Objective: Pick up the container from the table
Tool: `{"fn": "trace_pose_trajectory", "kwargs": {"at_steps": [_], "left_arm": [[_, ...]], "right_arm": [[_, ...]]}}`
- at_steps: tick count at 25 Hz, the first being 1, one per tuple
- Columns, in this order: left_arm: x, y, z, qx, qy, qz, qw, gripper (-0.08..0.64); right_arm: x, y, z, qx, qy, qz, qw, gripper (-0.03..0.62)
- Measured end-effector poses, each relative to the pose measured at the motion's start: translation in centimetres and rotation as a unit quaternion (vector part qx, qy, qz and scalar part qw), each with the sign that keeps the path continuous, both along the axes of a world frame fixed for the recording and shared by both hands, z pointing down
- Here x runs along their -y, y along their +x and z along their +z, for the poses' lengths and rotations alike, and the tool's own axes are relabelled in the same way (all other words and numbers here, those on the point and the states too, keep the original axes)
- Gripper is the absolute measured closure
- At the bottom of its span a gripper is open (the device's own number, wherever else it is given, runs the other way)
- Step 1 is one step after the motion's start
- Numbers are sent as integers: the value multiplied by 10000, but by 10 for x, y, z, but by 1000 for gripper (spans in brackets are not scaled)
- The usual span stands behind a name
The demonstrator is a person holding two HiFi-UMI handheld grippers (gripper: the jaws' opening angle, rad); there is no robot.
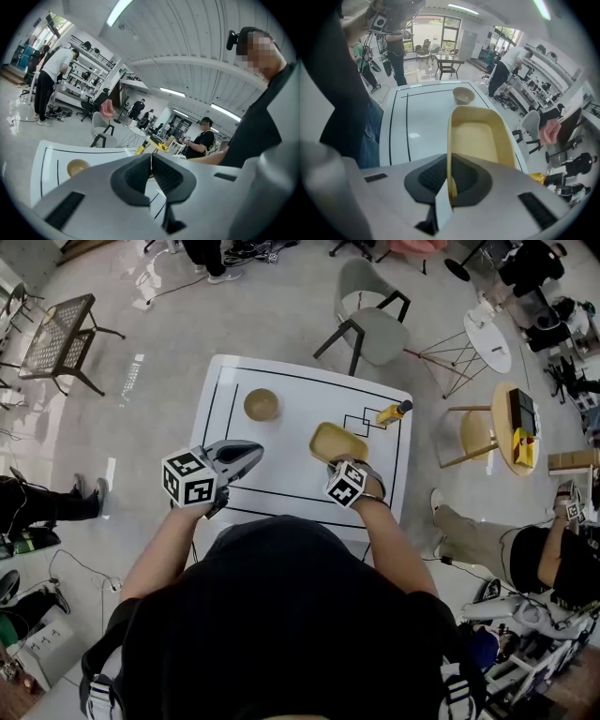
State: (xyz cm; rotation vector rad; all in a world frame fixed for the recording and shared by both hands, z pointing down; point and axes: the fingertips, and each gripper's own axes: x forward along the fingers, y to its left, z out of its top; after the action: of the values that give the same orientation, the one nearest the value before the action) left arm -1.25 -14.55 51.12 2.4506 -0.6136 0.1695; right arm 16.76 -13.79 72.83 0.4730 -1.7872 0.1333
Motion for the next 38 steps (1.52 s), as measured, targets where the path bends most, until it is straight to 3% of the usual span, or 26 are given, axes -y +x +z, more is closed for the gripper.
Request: {"fn": "trace_pose_trajectory", "kwargs": {"at_steps": [15, 38], "left_arm": [[-8, 2, -13, 66, 143, 167, 9997, 549], [-22, 3, -19, 95, 304, 342, 9989, 549]], "right_arm": [[-14, -8, -37, 309, 141, 207, 9992, 577], [-25, -11, -56, 247, 294, 303, 9988, 577]]}}
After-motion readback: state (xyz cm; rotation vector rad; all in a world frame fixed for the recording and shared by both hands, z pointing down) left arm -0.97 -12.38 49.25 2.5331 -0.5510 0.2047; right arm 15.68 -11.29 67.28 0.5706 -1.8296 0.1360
